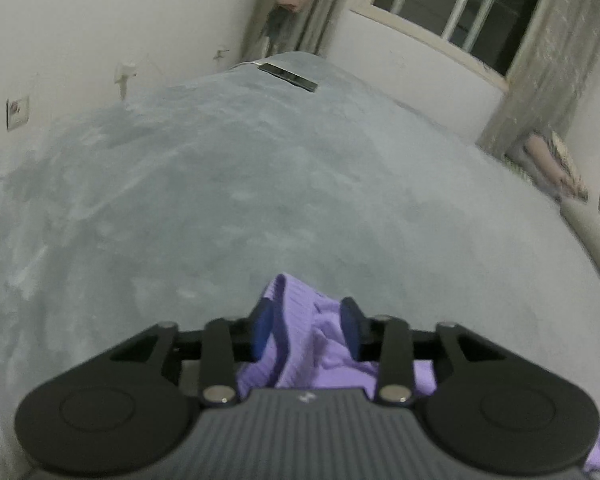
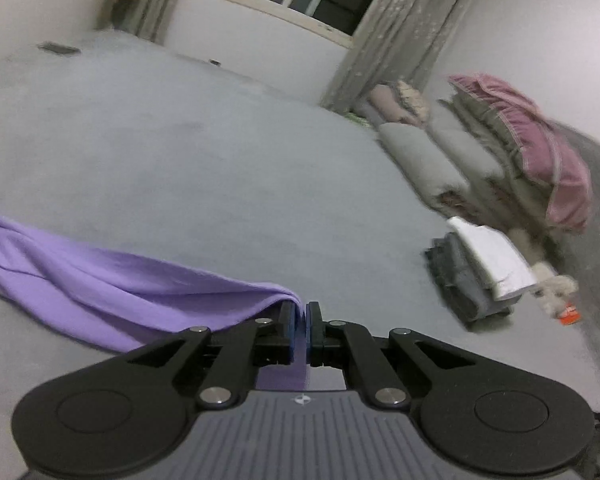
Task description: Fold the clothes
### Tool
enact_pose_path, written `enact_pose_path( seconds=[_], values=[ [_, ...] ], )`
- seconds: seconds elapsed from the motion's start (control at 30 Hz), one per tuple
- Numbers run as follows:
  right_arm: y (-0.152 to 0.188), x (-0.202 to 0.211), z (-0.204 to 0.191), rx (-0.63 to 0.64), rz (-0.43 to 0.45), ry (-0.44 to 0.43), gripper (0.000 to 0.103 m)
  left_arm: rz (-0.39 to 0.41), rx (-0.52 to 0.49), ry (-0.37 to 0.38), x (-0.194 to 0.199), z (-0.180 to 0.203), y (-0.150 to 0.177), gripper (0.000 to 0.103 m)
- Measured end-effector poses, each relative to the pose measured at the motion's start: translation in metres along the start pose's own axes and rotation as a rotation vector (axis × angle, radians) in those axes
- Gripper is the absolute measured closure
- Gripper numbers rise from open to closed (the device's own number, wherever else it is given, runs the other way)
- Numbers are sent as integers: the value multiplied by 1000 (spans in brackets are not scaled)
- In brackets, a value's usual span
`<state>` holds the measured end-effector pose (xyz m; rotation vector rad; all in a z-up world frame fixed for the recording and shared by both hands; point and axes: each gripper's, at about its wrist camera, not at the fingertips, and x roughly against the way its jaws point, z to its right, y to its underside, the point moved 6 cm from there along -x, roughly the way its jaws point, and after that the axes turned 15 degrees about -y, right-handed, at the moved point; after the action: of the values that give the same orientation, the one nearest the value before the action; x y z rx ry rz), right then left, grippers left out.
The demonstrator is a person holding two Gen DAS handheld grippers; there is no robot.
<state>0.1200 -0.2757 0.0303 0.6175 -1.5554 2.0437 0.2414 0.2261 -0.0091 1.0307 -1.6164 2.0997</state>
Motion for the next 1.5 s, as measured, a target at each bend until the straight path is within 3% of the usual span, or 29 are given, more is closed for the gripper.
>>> enact_pose_path(
  seconds=[0.1, 0.13, 0.2, 0.3, 0.33, 0.5, 0.6, 0.8, 0.93, 1.07, 1.1, 1.13, 1.23, 1.27, 1.3, 1.4, 1.5],
  values=[
    [1, 8, 5, -83, 35, -71, 101, 43, -50, -44, 4, 5, 1, 69],
    [2, 10, 8, -108, 40, -82, 100, 55, -63, -65, 5, 6, 2, 82],
    [4, 10, 11, -139, 42, -90, 100, 56, -78, -110, 4, 4, 4, 94],
    [8, 9, 1, -71, 17, -44, 100, 39, -31, -113, 9, -5, 2, 90],
    [6, 12, -3, -53, 27, -33, 100, 39, -15, -110, 14, -8, 0, 80],
    [-16, 36, 2, -114, 178, -37, 96, 58, 15, -108, 52, -14, -6, 66],
    [-14, 34, 1, -134, 160, -48, 94, 14, 37, -103, 67, -14, 3, 56],
    [9, 5, 6, -350, 22, -241, 85, -89, 66, -131, 84, -19, 42, 56],
    [16, -5, 17, -450, 0, -283, 85, -148, 77, -166, 93, -23, 69, 56],
    [22, -11, 28, -510, -12, -272, 85, -144, 21, -180, 89, -16, 80, 60],
    [24, -13, 30, -520, -17, -261, 85, -148, 10, -180, 85, -15, 82, 75],
    [25, -14, 33, -531, -23, -250, 85, -152, 3, -180, 81, -14, 84, 82],
    [32, -21, 32, -500, -55, -227, 87, -146, 35, -161, 80, -18, 81, 83],
    [34, -24, 32, -477, -66, -204, 98, -130, 51, -147, 83, -19, 78, 83],
    [37, -26, 30, -463, -71, -186, 101, -110, 66, -134, 87, -20, 75, 83],
    [31, -14, 39, -462, 13, -147, 101, -24, 83, -127, 104, -25, 60, 83],
    [22, 3, 52, -508, 94, -129, 100, -4, 102, -110, 112, -27, 54, 83]
  ],
)
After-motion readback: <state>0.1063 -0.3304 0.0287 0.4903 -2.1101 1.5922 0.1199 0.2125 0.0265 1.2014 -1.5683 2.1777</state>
